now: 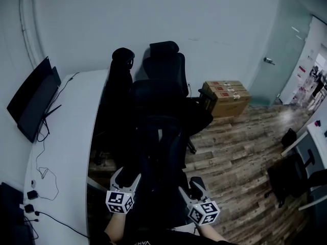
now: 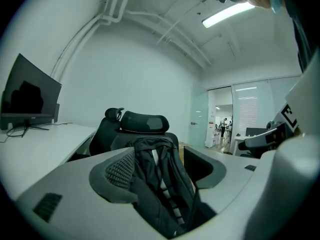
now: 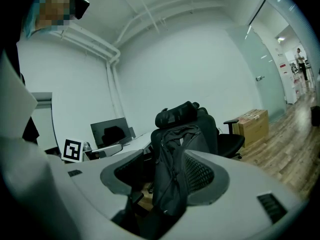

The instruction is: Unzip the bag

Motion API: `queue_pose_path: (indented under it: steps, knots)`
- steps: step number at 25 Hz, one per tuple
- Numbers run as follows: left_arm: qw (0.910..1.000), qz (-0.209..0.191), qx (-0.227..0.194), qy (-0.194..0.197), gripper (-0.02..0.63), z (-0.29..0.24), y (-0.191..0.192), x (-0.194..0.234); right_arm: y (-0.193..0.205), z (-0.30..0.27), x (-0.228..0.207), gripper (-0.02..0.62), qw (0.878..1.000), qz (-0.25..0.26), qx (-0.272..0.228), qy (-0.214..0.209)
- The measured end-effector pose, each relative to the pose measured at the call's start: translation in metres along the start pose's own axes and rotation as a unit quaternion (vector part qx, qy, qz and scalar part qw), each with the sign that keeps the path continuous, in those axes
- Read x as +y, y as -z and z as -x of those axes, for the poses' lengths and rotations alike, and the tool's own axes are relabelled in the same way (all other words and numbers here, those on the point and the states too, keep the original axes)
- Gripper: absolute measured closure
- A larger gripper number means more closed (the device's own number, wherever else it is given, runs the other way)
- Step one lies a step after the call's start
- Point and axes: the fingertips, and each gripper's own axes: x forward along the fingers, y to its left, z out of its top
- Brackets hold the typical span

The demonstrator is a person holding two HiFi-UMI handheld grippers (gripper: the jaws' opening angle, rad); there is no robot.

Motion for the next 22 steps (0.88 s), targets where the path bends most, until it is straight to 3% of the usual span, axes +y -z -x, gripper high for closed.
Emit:
queue_pose_path:
  steps: [11,22]
  knots:
    - [0.9982,-0.028,0.005,0.052,0.296,-0.12,-0.005,0.093,0.003,-0.099,0.005,0.367,0.999,-0.009,0.022,0.041]
    - [0.9967,-0.009,0.035,0.073,0.288,-0.23,0.047,0.16,0.019,-0.173,0.0,0.367,0.997,-0.027,0.039,0.057]
